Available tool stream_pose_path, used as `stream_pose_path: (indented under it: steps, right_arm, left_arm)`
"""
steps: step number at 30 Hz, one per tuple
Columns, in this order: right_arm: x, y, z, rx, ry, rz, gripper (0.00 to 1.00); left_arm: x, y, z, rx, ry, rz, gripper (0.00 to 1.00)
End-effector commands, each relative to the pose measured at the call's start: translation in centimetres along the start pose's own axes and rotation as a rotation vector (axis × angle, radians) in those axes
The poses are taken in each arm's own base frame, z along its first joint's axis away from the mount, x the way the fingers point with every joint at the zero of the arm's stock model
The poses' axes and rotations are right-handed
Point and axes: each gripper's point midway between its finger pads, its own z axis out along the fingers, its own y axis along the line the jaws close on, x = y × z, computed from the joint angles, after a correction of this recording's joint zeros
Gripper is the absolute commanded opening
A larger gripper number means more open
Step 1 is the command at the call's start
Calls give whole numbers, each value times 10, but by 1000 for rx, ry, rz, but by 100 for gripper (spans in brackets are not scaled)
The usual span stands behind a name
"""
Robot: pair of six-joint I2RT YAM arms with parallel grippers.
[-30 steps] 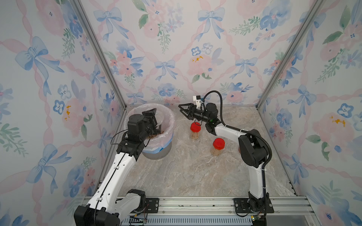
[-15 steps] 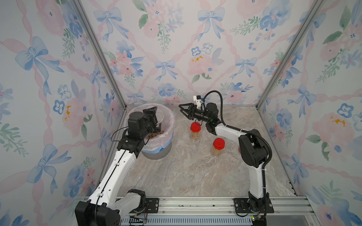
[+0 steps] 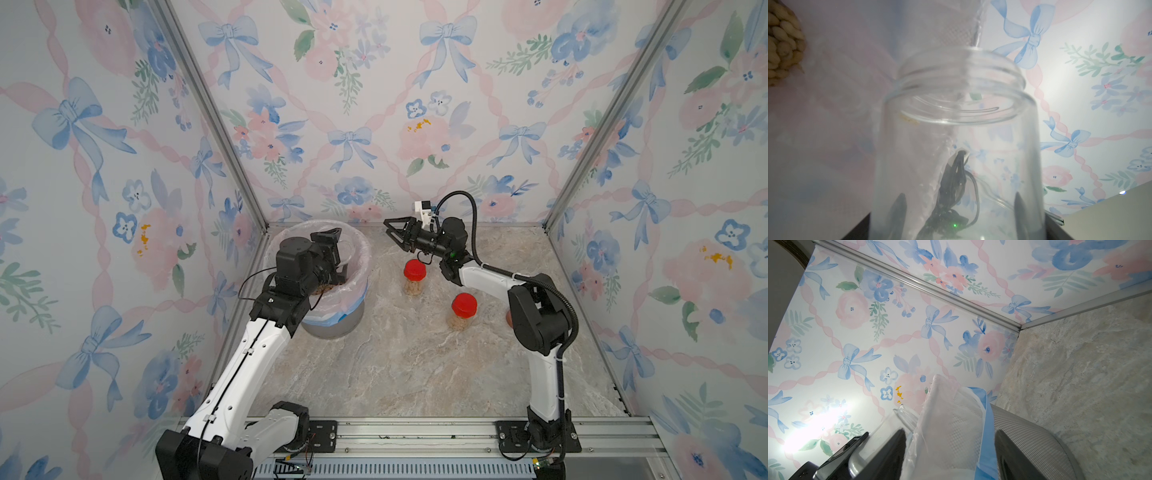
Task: Empty moldy peanuts from jars
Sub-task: Pour the moldy peanuts from the jar into the trash bin.
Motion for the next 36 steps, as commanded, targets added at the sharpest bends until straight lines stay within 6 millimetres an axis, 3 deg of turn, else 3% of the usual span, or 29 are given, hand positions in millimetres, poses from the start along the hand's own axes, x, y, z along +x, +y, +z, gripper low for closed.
stream_pose_path:
  steps: [1, 2, 5, 8, 11, 12, 14, 15, 16, 17, 18, 20, 21, 23, 25, 26, 29, 36]
  right_arm:
    - [-2, 20, 5, -62, 13, -28, 70]
    - [-2, 19, 4, -58, 9, -29, 70]
    - [-3, 17, 1, -40, -3, -43, 70]
    - [-2, 17, 2, -44, 11, -38, 70]
    - [-3, 14, 4, -33, 4, -41, 70]
    - [-3, 17, 7, -45, 13, -37, 70]
    - [-1, 20, 8, -56, 23, -31, 70]
    - [0, 18, 6, -47, 20, -35, 70]
    - [0, 17, 6, -38, 17, -44, 70]
    - [0, 17, 6, -31, 15, -50, 70]
    - [1, 18, 6, -35, 19, -48, 70]
    - [1, 21, 6, -50, 26, -44, 70]
    - [1, 19, 4, -39, 22, -47, 70]
    - [0, 15, 4, -24, 16, -54, 70]
    - [0, 16, 6, -38, 28, -42, 70]
    - [0, 15, 6, -38, 29, -37, 70]
    - [-1, 14, 7, -30, 26, -45, 70]
    - [-3, 12, -2, -15, 11, -57, 70]
  left_arm:
    - [11, -17, -9, 72, 15, 41, 0]
    - [15, -21, -13, 91, -2, 55, 0]
    - [-27, -12, -6, 43, -18, 34, 0]
    - [14, -9, -14, 70, -1, 51, 0]
    - [-36, -4, -8, 33, -39, 32, 0]
    - [-29, -2, -4, 20, 1, 28, 0]
    - [11, -10, -11, 61, 16, 59, 0]
    - [13, -15, -14, 82, -9, 66, 0]
    - [-5, -20, -13, 83, -35, 74, 0]
    - [-23, -15, -7, 53, -24, 64, 0]
    - [-25, -8, -3, 29, 11, 41, 0]
    - [7, -9, -9, 49, 26, 76, 0]
    - [1, -6, -14, 61, -19, 72, 0]
    - [-34, 6, -14, 24, -19, 7, 0]
    - [-14, -14, -19, 67, -13, 82, 0]
    - [-6, -15, -21, 74, -23, 85, 0]
    - [-14, -5, -11, 33, 12, 43, 0]
    - [21, -60, -35, 163, 68, 60, 0]
